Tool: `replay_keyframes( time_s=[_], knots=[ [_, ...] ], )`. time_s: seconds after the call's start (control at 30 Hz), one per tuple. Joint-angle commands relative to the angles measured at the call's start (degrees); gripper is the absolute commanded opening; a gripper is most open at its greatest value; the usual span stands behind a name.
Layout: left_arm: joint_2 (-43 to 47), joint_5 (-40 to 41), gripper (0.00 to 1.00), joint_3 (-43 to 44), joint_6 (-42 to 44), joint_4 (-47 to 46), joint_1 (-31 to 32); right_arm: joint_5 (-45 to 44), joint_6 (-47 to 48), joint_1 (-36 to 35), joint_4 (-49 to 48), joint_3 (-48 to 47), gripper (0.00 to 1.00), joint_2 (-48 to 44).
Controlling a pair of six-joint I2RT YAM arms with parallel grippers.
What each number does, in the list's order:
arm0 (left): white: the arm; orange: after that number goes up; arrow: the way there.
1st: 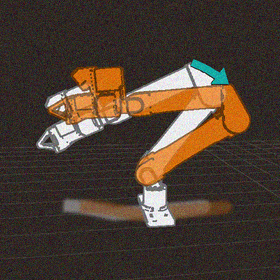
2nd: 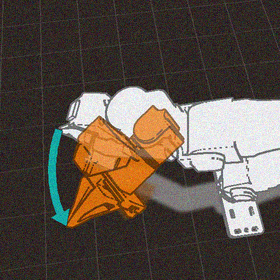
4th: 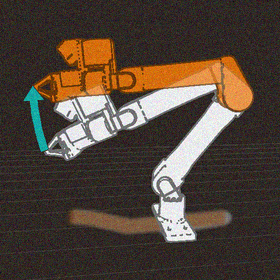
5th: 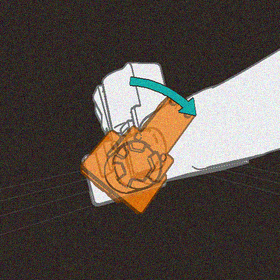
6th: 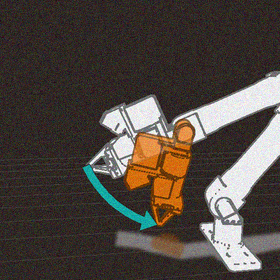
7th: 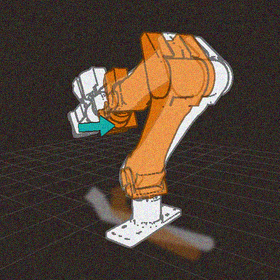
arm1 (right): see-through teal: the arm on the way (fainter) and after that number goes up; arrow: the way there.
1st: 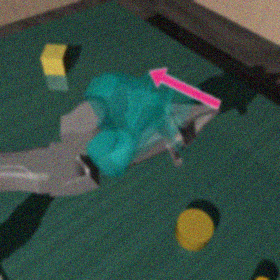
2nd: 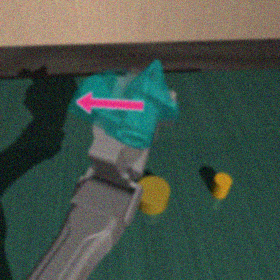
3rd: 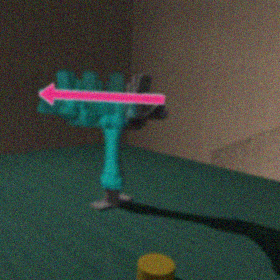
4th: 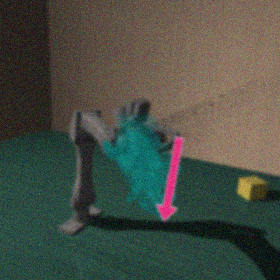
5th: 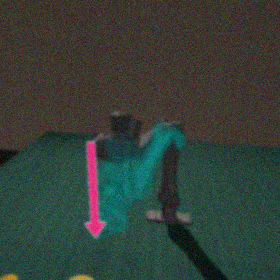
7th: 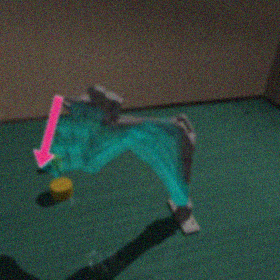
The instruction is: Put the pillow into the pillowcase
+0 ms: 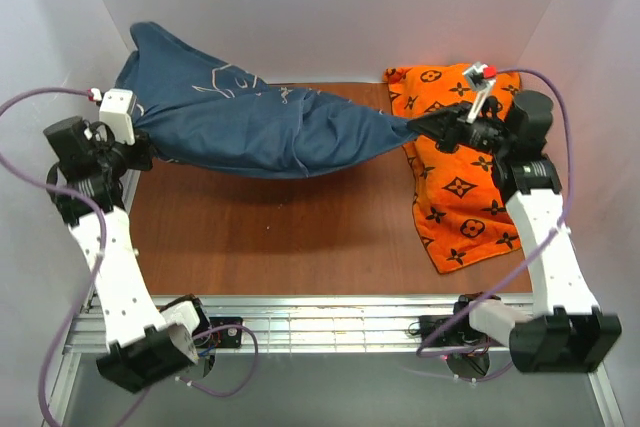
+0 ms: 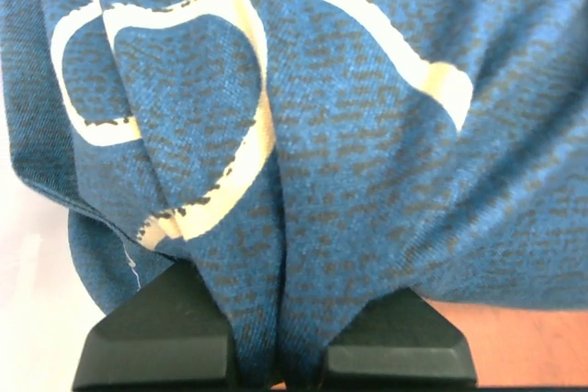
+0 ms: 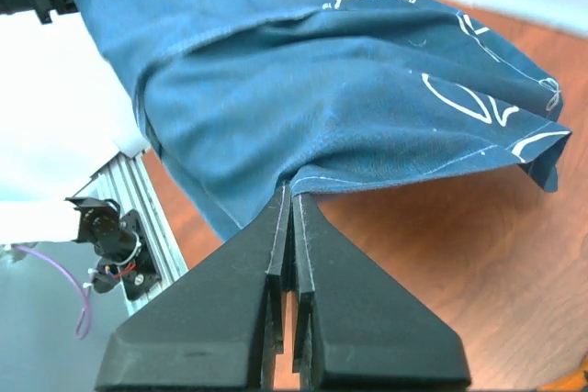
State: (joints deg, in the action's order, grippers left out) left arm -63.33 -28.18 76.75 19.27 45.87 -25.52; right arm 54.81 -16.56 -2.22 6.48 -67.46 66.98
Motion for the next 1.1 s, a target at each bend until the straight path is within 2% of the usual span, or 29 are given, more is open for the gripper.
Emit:
replay_keyframes(
  time_s=[0.0, 0.1, 0.2, 0.27, 0.33, 0.4, 0.43, 0.5, 0.53, 0.63, 0.73, 0.9, 1.0, 1.07],
  knots=[
    [10.9, 1.4, 0.0, 1.6, 3.1, -2.7, -0.9, -1.0, -5.2, 0.7, -6.0, 1.7, 0.01, -9.3],
    [12.4, -2.3, 0.0, 1.1, 5.2, 3.4, -0.8, -3.4, -2.2, 0.7, -1.8, 0.8, 0.01, -12.3],
    [10.7, -7.1, 0.0, 1.7, 6.3, 11.3, -0.8, -6.5, 3.0, 0.8, 3.7, -2.2, 0.01, -13.1],
    [8.4, -8.7, 0.0, 1.8, 7.4, 16.9, -0.8, -7.3, 4.9, 0.8, 5.6, -1.0, 0.01, -14.2],
    [7.1, -8.0, 0.14, 0.2, 7.3, 18.1, -0.9, -8.7, 6.4, 0.7, 8.0, 1.8, 0.01, -14.7],
    [7.0, -5.5, 0.23, -5.5, 6.1, 15.3, -0.8, -10.9, 8.8, 0.7, 8.2, 6.8, 0.01, -14.6],
    [6.9, -5.2, 0.35, -8.0, 6.2, 14.0, -0.8, -11.7, 10.4, 0.7, 7.8, 8.1, 0.01, -13.9],
    [5.6, -4.1, 0.49, -15.0, 7.4, 10.3, -0.8, -13.8, 10.5, 0.8, 6.2, 11.5, 0.01, -12.4],
    [4.5, -3.1, 0.63, -17.1, 8.2, 9.2, -0.9, -13.5, 11.1, 0.7, 5.8, 11.7, 0.01, -10.3],
    [-2.3, 3.6, 0.69, -20.8, 12.7, 6.9, -1.2, -14.1, 9.8, 0.7, 4.9, 11.8, 0.01, -7.1],
    [-1.1, 8.1, 0.78, -26.8, 19.4, -0.2, -1.6, -14.6, 8.6, 0.7, 4.2, 11.7, 0.01, -6.1],
    [-1.5, 8.9, 0.8, -30.6, 23.9, -0.1, -1.7, -16.1, 10.8, 0.8, 6.2, 12.8, 0.01, -7.9],
    [-1.8, 8.0, 0.8, -31.2, 26.7, 6.1, -2.2, -16.7, 12.8, 0.7, 8.7, 13.3, 0.01, -8.8],
    [-0.3, 8.1, 0.8, -34.3, 32.1, 12.4, -2.2, -16.6, 14.4, 0.8, 10.1, 14.1, 0.01, -9.7]
  ],
)
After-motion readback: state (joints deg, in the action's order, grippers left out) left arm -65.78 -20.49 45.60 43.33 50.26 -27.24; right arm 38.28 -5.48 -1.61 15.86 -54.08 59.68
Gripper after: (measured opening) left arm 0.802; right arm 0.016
